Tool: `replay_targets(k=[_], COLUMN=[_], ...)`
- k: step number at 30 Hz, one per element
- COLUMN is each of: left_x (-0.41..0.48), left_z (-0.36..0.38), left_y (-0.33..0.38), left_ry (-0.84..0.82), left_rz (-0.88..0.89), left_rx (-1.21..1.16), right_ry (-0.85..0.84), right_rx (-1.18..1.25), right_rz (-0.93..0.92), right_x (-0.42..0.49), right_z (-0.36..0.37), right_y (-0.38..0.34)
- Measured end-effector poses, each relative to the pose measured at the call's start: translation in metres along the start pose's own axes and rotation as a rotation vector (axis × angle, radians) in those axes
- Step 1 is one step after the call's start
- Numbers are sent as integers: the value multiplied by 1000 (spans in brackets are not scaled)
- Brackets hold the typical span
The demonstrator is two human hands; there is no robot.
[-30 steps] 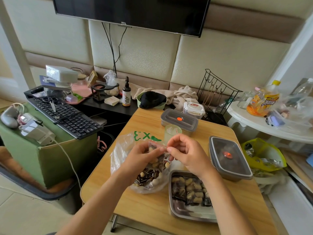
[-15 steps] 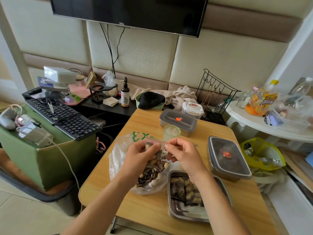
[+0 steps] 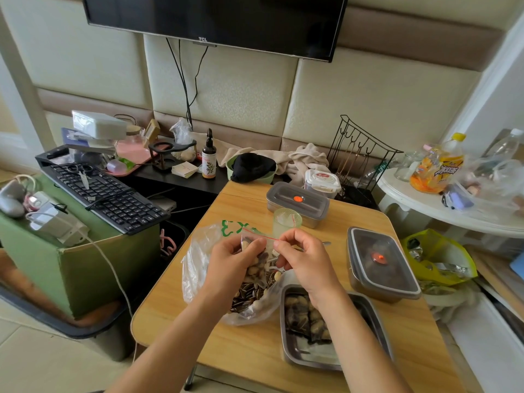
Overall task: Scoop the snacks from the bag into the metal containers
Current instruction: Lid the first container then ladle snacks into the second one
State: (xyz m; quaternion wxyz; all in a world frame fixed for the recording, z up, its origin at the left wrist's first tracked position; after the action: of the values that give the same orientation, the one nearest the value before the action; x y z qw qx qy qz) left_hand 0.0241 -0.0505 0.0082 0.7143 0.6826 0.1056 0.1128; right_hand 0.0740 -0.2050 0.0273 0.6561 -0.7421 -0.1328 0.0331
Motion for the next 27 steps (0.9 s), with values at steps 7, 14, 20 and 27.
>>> replay_targets(k=[7,14,20,27], left_x=[-1,-4,-5,-6], left_z=[1,3,6,7], left_y=[0,2,3,2], left_ry=[-30,-60,-55,-56], left_rz=[-8,22,13,-8], left_rx=[-17,-10,-7,-70], right_ry=[-2,-21,-2,-34], right_rx=[28,51,-29,-53], right_rz=[30,38,3,-9], right_x=[-2,-3,-3,-5], right_z=[7,8,11,11], right_y=[1,0,1,-3])
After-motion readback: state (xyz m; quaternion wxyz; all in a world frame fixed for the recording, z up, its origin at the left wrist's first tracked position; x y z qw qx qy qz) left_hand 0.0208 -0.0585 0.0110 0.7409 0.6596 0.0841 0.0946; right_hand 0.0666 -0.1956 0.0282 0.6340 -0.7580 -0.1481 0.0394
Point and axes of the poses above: each hand's wrist, its own x-axis towards the middle knuckle, its own z-axis out of the palm, y = z × x, the point moved 3 cm from there along x, towards the middle knuckle, and after that the axes turned 6 degrees about x, right-handed, at the moved point
